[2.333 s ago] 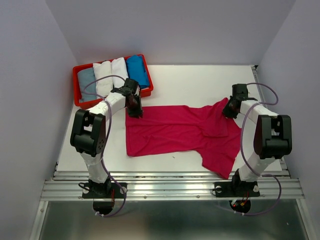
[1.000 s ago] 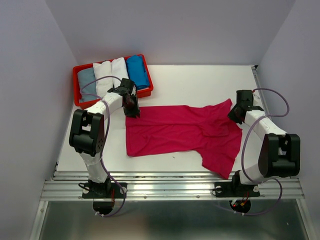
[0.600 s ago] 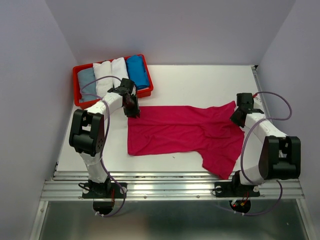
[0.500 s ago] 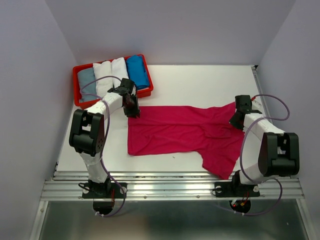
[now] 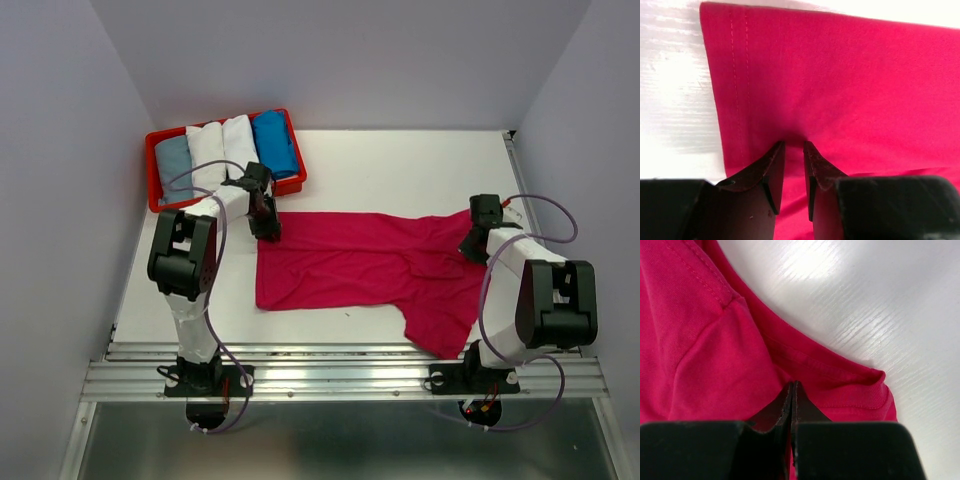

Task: Roll the t-shirts
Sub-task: Fold the T-shirt at the center of the board.

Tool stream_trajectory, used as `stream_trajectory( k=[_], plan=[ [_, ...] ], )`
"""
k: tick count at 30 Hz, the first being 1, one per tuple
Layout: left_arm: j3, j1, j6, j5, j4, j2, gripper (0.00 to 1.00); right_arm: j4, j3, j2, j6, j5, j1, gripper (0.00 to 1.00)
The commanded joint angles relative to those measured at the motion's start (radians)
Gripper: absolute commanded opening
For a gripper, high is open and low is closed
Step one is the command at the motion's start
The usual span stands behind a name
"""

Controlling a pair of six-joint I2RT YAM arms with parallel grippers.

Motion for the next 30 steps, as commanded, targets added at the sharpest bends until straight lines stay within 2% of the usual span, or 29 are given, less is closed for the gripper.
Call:
stream_trajectory(
  k=[1, 13, 20, 21, 22, 23, 26, 30],
  plan=[
    [-0.015, 0.006, -0.021, -0.041, -0.009, -0.008, 0.33, 0.030, 0.005, 0.018, 0.004, 0.031, -0.023, 0.01],
    [-0.137, 0.016, -0.034, -0.064, 0.014, -0.034, 0.33, 0.033, 0.016, -0.001, -0.023, 0.002, -0.041, 0.01],
    [-0.208, 0.037, -0.031, -0.056, 0.034, -0.104, 0.33, 0.033, -0.003, -0.004, -0.036, -0.041, -0.050, 0.02],
    [-0.208, 0.037, -0.028, -0.044, 0.033, -0.112, 0.33, 0.029, 0.002, -0.028, -0.044, -0.052, -0.050, 0.07],
    [-0.200, 0.037, -0.026, -0.041, 0.030, -0.130, 0.33, 0.024, 0.009, -0.045, -0.049, -0.070, -0.050, 0.29],
    [-0.193, 0.039, -0.021, -0.039, 0.025, -0.139, 0.33, 0.018, 0.020, -0.060, -0.052, -0.073, -0.050, 0.33],
    [-0.144, 0.037, -0.009, -0.048, -0.007, -0.170, 0.33, -0.010, 0.094, -0.102, -0.065, -0.080, -0.050, 0.43],
    [-0.064, 0.036, 0.005, -0.049, -0.041, -0.170, 0.33, -0.020, 0.204, -0.079, -0.069, -0.148, -0.050, 0.40]
  ],
)
